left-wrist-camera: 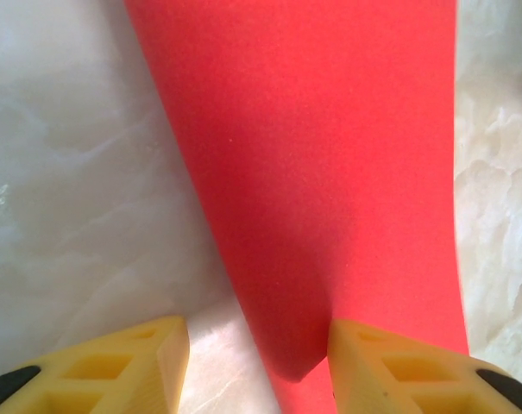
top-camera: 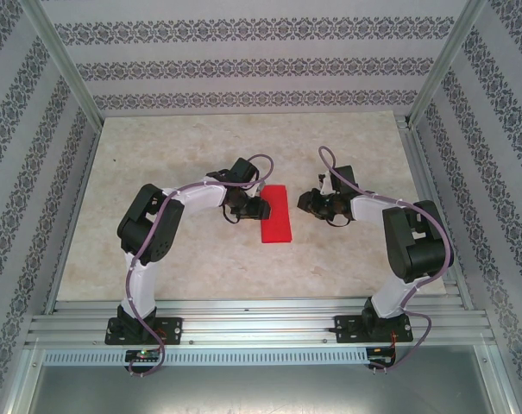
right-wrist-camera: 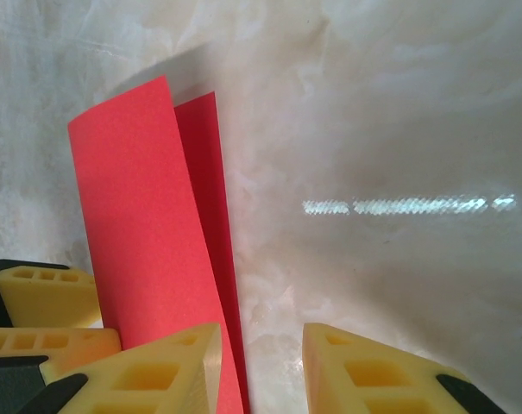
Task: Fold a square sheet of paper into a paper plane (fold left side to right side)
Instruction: First fold in half a square sheet of paper at the center of the table.
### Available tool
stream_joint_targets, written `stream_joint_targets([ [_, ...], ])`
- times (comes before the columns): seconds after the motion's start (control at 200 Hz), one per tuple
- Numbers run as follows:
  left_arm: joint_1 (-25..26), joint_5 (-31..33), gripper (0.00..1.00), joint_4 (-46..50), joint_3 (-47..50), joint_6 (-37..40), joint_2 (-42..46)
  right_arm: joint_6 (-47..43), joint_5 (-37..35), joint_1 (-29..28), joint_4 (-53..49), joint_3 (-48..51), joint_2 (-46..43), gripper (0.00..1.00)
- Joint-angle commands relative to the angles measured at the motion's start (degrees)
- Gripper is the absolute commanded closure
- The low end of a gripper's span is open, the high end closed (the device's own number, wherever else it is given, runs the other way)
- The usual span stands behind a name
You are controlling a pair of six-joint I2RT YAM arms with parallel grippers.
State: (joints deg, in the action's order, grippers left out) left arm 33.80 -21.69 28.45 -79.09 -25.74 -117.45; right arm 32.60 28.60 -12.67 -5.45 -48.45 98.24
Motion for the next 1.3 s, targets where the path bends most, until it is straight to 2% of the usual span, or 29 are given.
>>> stream_joint_targets([
  [0.0, 0.9, -0.5, 0.53, 4.9, 0.2, 1.5, -2.5, -1.0, 0.7, -0.4, -0.1, 0.6, -1.8, 0.69],
  [0.15, 0.9, -0.4, 0.57, 4.8, 0.6, 1.6, -2.5, -1.0, 0.7, -0.7, -0.6, 0.6, -2.1, 0.69],
  [0.614, 0.9, -2.4, 0.56, 5.6, 1.0, 4.2, -2.5, -1.1, 0.3, -1.1, -1.1, 0.8, -2.5, 0.69],
  [1.294, 0.9, -2.2, 0.56, 5.4, 0.7, 3.2, -3.9, 0.4, 0.9, -4.2, -0.5, 0.7, -1.4, 0.70],
])
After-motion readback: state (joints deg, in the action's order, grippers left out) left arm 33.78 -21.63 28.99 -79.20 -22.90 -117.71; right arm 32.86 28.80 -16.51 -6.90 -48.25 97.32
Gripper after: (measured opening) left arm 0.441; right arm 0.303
